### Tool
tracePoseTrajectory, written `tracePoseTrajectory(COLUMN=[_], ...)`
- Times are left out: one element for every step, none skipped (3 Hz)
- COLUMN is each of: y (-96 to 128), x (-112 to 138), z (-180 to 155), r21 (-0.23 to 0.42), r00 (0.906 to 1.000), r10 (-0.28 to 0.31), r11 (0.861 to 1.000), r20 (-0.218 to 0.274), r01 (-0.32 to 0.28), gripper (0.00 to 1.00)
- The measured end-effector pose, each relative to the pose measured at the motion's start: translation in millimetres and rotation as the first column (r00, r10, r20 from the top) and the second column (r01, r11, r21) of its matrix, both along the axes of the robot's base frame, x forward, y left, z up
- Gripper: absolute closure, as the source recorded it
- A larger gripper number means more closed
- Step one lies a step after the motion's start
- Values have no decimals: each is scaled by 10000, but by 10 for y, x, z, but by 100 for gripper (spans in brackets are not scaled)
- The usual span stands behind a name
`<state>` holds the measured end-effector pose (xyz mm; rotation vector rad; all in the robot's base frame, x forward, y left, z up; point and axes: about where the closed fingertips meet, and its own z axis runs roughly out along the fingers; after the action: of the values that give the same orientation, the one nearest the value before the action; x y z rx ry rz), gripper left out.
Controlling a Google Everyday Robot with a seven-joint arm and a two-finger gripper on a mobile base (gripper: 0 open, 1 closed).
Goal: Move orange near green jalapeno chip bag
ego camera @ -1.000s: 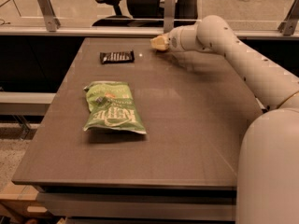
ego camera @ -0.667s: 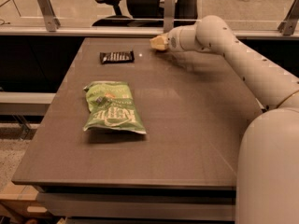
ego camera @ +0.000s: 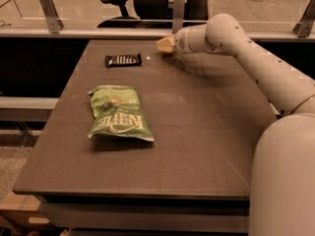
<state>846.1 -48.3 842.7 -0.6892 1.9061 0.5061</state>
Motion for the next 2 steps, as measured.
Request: tracePoseTrajectory(y=[49, 124], x=[-143, -256], z=[234, 464], r21=[-183, -317], r00=[9993, 9956], r10=[372, 919], r11=[9991, 9953], r20=[103, 191], r01=[-370, -913], gripper=[100, 100])
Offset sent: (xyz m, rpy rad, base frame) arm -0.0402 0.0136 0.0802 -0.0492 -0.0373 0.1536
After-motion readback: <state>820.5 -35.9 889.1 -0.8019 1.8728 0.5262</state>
